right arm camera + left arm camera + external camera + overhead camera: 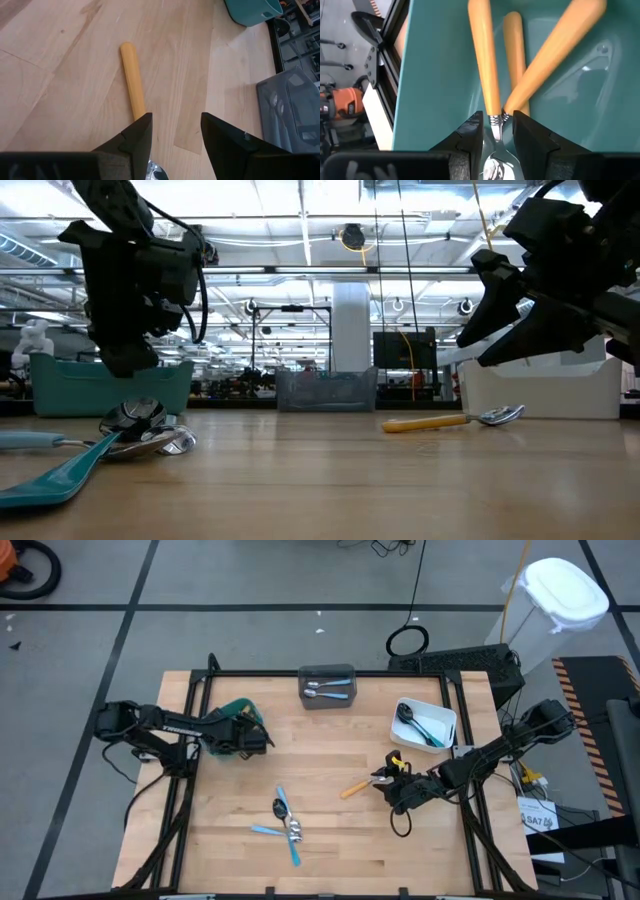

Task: Sort silverware by color (type)
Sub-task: Put the yellow spoon into the green bin

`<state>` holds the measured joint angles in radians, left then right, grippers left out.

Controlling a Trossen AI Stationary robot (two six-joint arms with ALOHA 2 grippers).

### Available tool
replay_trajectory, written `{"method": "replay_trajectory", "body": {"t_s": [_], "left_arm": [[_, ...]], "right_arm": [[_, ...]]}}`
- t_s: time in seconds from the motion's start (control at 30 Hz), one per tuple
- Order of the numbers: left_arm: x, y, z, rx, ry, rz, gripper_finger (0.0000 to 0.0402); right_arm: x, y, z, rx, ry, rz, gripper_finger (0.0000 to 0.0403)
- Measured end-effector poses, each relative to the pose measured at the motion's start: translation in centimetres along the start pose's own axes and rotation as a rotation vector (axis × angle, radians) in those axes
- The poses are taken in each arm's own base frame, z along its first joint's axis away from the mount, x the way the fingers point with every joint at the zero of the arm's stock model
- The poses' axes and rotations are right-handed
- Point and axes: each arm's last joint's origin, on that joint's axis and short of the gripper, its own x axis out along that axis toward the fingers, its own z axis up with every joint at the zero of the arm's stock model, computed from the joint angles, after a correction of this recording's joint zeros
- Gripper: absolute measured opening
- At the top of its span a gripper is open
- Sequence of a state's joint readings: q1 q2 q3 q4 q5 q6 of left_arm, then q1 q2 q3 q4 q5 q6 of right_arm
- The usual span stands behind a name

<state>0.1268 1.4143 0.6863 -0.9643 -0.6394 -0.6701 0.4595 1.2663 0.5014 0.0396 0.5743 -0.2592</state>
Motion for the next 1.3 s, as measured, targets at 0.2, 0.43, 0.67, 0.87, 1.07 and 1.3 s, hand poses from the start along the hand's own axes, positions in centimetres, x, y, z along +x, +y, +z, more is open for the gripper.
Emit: {"method": "replay_trajectory", "body": {"t_s": [0.2,0.43,0.67,0.87,1.07,1.3], "left_arm": [[-0.7,0.0,0.6,-0.141,-0.013,-0.010,0.0107],[-4.5,-1.4,1.8,-0.362,-0.093,-0.145,0.0108],[-9.1,-4.9,1.3,-0.412,-0.436,-0.325,0.0108],[-11.3,-8.0,0.8,-0.374,-0.623,-0.454,0.0108],[-11.6,-11.0,0.5,-0.368,-0.681,-0.523,0.0108],[-11.9,-12.6,0.7,-0.336,-0.744,-0.569,0.0108]], "right_arm": [[0.0,0.0,0.0,-0.001,0.003,0.001,0.0164],[0.0,0.0,-0.1,0.002,0.006,0.001,0.0164],[0.0,0.0,-0.1,0.034,0.005,0.007,0.0164],[0.5,-0.5,-0.2,0.114,-0.009,0.135,0.0164],[1.4,-1.9,-0.6,0.191,-0.015,0.193,0.0164],[2.7,-3.0,-1.3,0.243,-0.013,0.271,0.0164]]}}
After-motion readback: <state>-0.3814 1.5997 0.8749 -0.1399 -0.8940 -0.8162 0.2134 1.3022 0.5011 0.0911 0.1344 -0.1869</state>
